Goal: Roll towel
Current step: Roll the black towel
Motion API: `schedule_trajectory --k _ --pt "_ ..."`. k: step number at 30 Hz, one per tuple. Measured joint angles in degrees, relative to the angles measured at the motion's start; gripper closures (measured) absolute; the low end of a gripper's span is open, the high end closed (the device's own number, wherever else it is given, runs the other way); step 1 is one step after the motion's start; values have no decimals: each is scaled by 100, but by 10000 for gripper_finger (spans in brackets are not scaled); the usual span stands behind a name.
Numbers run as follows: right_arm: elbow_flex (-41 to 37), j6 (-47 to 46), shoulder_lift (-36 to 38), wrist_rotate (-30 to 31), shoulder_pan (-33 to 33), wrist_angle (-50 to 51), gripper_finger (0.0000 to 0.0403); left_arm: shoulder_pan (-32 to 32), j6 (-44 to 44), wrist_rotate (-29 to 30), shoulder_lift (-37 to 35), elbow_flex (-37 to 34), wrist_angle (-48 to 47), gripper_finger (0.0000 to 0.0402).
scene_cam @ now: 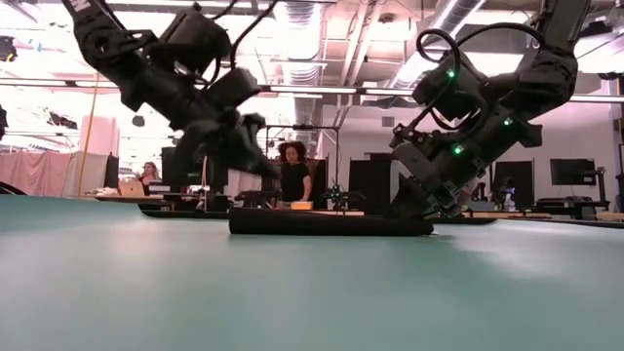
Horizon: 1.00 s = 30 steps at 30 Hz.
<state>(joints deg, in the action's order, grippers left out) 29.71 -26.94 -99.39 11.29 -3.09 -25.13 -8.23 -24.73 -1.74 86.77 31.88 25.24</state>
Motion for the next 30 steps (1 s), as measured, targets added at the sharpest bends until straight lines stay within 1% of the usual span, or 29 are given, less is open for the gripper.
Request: schedule_trajectory --k 2,4,5,10,12,14,17,22,30 --pt "-4 24 0 -1 -7 -17 381 -63 87 -31 -69 -16 313 401" --pt "-7 34 -4 -7 -9 -28 381 -103 206 -194 36 -64 737 402" --pt "-9 39 -4 -8 -13 -33 381 -113 243 -209 149 -86 903 402" --pt "-14 39 -10 -60 -39 -103 381 -34 437 -213 838 -131 1143 402" --pt "-15 39 -11 -60 -39 -109 381 42 452 -39 1056 -122 1421 402" --pt "-15 39 -13 -63 -39 -110 381 75 454 324 1251 -124 1539 402" --pt "-15 13 -13 -61 -33 -69 381 30 519 693 1427 -122 1548 402" --pt "-15 -1 -15 -61 -33 -63 381 -15 645 695 1630 -118 1494 402" --pt "-20 -4 -19 -62 -33 -123 381 -6 719 698 1632 -118 1357 401"
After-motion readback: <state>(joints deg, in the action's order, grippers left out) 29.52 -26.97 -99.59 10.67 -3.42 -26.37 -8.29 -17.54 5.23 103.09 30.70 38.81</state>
